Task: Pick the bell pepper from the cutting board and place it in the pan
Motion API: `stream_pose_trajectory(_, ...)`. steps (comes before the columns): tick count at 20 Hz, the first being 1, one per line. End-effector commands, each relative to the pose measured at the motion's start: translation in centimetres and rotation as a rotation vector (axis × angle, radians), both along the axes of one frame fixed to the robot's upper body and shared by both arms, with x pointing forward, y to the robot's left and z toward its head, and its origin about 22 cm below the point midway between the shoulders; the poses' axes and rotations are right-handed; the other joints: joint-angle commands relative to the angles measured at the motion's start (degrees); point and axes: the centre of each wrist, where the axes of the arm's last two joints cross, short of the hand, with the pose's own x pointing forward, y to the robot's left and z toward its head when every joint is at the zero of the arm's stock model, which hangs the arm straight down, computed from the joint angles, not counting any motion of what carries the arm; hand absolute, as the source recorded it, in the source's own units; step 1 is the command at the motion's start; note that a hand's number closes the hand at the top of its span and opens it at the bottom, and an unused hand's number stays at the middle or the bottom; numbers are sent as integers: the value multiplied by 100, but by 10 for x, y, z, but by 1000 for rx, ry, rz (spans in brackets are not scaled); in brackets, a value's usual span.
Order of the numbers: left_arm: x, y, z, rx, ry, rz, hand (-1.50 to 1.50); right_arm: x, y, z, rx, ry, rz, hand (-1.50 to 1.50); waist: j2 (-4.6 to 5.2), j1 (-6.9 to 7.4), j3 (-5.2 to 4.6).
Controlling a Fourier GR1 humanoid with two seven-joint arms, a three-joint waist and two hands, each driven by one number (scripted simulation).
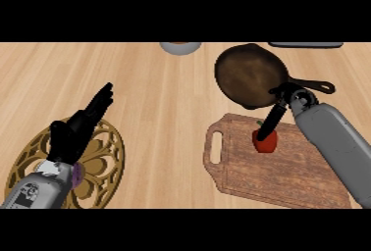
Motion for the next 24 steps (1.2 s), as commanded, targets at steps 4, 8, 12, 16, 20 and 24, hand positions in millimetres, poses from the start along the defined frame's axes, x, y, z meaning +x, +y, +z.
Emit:
stream_pose_trajectory(4,-5,10,-9,1,15,15,0,2,33,-1,-173,163,-4,-150,-30,-102,0)
stream_pose_trajectory(8,-6,3,6,-2,12,10,0,5,20,-9,-212,195,-10,-150,-34,-87,4)
stream_pose_trajectory(12,0,8,7,8,16,21,0,-9,32,-39,-199,204,7,-150,-24,-122,5)
stream_pose_trajectory(16,-7,7,-18,10,13,4,0,-6,53,-22,-197,185,-11,-150,-32,-152,-1)
stream_pose_trajectory(20,-16,10,-3,12,9,22,0,-16,27,-45,-223,198,-1,-150,-34,-113,5)
stream_pose_trajectory(24,-12,7,-16,-6,6,15,0,-15,26,-71,-150,222,8,-150,-5,-82,7)
